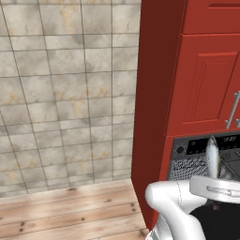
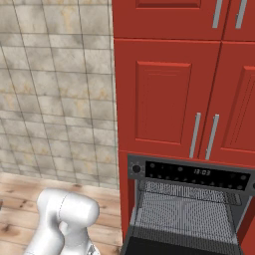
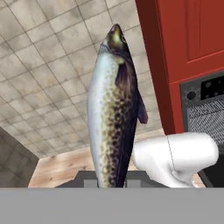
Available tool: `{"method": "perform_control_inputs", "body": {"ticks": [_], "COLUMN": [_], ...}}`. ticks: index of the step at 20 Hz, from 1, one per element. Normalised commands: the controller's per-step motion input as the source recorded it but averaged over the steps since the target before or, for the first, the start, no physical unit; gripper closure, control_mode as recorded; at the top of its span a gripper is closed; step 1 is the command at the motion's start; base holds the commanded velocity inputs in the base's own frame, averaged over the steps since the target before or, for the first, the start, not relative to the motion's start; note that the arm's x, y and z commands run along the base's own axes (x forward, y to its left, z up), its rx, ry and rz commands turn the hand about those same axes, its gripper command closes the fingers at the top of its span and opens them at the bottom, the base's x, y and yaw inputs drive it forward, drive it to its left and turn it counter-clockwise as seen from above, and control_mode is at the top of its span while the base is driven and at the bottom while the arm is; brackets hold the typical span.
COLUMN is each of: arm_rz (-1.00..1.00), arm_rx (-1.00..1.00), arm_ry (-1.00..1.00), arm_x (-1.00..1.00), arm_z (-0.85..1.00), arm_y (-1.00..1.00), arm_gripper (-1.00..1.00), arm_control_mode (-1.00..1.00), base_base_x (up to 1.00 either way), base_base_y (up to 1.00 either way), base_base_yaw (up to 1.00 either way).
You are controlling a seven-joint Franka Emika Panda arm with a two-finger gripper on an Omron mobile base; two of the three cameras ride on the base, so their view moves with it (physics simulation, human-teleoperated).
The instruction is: Take the fish from the oven and place it on the plate on the counter.
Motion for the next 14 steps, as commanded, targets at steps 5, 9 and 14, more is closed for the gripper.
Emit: {"method": "perform_control_inputs", "body": {"ticks": [5,9,14], "arm_rz": [-0.08,-0.01,0.00], "arm_rx": [0.08,0.09,0.08], "arm_ry": [0.03,0.08,0.03], "arm_x": [0.84,0.74,0.22], "arm_z": [0.00,0.00,-0.02], "arm_y": [0.25,0.00,0.00], "arm_gripper": [1.00,1.00,1.00], "arm_control_mode": [-1.00,-1.00,-1.00], "base_base_x": [0.00,0.00,0.00], "base_base_y": [0.00,0.00,0.00], "base_base_yaw": [0.00,0.00,0.00]}}
